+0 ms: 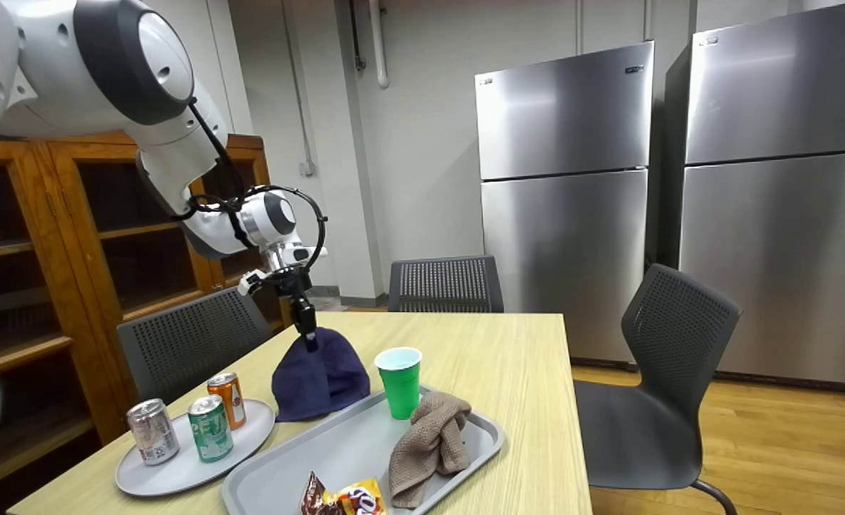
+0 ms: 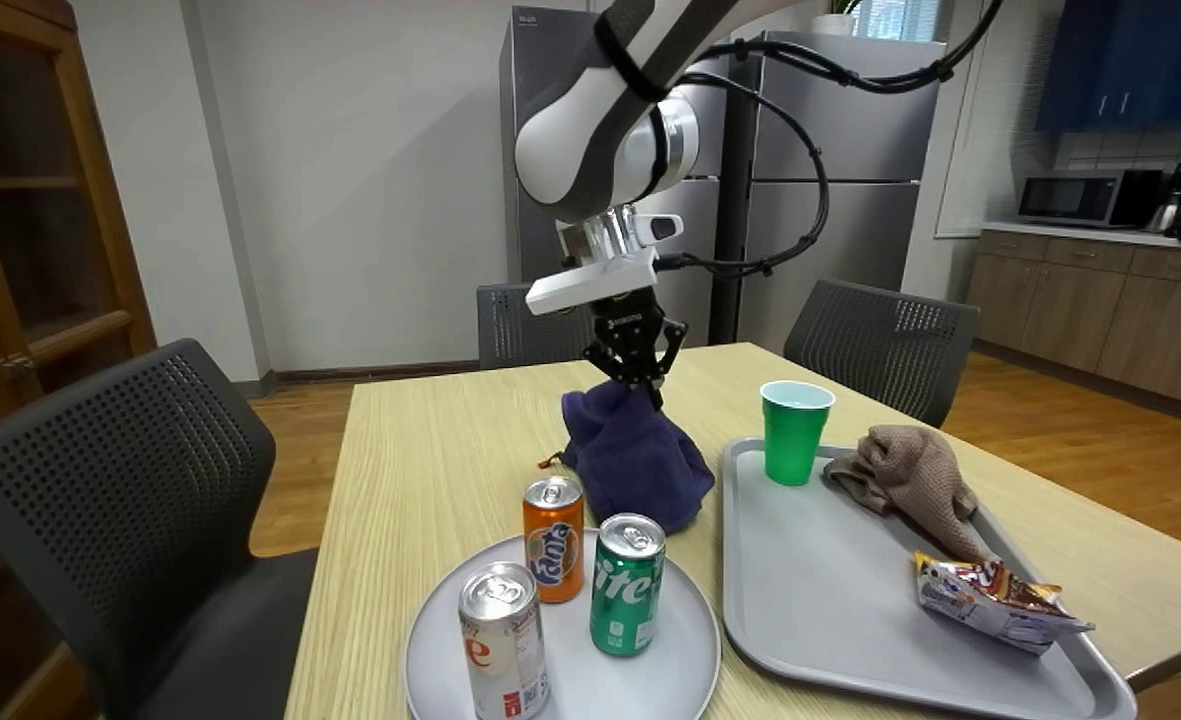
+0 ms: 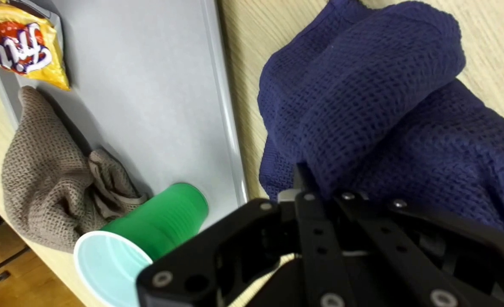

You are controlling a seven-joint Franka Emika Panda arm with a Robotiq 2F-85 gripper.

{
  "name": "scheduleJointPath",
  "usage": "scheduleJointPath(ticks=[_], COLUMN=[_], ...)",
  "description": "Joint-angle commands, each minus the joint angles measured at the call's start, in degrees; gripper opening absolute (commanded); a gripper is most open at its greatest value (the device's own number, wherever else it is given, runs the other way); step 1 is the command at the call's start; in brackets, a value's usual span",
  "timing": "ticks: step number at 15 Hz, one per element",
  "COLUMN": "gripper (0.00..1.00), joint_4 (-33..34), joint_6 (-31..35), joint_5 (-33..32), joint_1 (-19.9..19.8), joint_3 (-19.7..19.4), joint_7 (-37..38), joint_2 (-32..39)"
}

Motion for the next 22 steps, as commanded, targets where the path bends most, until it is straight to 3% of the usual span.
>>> scheduleJointPath(ticks=[1,4,5,10,15,17,22], gripper=[0.01,0.01,0.24,0.56,0.95,1.0,1.0], joint_4=[4.6,5.5,5.6,4.3,0.9,-0.5,-5.3], joint_6=[-4.4,-5.9,-6.2,-6.8,-4.8,-3.9,-2.2], joint_5=[-1.0,-0.9,-1.1,-1.3,-2.9,-3.0,-2.4], joint_1=[1.3,1.6,1.7,1.5,1.3,0.9,-0.8], joint_3=[-0.8,-0.9,-1.0,-0.8,-0.5,-0.4,0.1], joint_7=[1.4,1.2,1.1,0.2,-0.6,-0.9,-1.1], joint_2=[3.3,4.4,4.4,2.1,-2.6,-4.9,-11.1])
